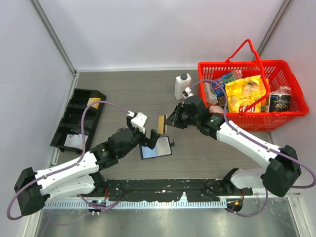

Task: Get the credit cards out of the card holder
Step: Remove the credit card from the card holder, then place the credit card in the storage box.

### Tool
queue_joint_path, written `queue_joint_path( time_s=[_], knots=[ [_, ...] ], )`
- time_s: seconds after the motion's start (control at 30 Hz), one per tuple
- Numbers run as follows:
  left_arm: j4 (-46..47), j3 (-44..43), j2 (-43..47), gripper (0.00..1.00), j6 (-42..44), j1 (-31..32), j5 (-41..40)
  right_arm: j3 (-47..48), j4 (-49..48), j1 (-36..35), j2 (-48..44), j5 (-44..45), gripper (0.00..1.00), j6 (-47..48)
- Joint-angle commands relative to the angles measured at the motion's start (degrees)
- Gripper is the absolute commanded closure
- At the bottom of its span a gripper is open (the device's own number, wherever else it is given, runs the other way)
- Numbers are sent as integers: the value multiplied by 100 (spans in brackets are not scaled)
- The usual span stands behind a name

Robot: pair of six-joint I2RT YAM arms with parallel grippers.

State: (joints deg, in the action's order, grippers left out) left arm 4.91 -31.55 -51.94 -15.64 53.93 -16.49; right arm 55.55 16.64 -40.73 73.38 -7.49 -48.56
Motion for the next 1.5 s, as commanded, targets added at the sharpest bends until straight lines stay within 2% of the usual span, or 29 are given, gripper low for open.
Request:
queue_joint_path(
  time_s=[0.0, 0.13, 0.3, 0.43, 0.67, 0.77, 0.83, 0.9, 0.97, 1.03, 1.2, 1.33, 1.47],
  knots=[
    [248, -378, -104, 0, 1536, 714, -740, 544, 462, 21, -114, 81, 98, -215],
    [501, -475, -412, 3, 2090, 1233, -1206, 676, 498, 21, -131, -68, 98, -382],
    [1152, -545, -922, 15, 2740, 1708, -1839, 641, 436, 21, -228, -174, 97, -523],
    [1635, -659, -1379, 30, 3260, 1910, -2235, 545, 331, 21, -298, -244, 97, -629],
    [1996, -782, -1854, 81, 3348, 1919, -2332, 404, 146, 21, -421, -245, 97, -778],
    [1997, -809, -1890, 98, 3269, 1919, -2394, 360, 120, 21, -474, -201, 92, -787],
    [1944, -809, -1855, 100, 3112, 1919, -2403, 316, 50, 21, -535, -131, 86, -787],
    [1874, -791, -1785, 100, 2936, 1928, -2420, 307, 23, 39, -562, -51, 62, -752],
    [1742, -809, -1723, 100, 2611, 1876, -2473, 351, 6, 91, -606, 19, 48, -655],
    [1314, -861, -1618, 100, 2120, 1727, -2351, 378, -21, 144, -685, 115, 40, -515],
    [451, -879, -1196, 100, 740, 840, -1605, 413, -21, 188, -940, 563, 32, 64],
    [-6, -783, -792, 100, -384, -371, -499, 299, -56, 188, -1291, 986, 30, 529],
    [-349, -721, -475, 100, -1185, -1558, 153, 185, -117, 188, -1519, 1126, 29, 926]
  ],
)
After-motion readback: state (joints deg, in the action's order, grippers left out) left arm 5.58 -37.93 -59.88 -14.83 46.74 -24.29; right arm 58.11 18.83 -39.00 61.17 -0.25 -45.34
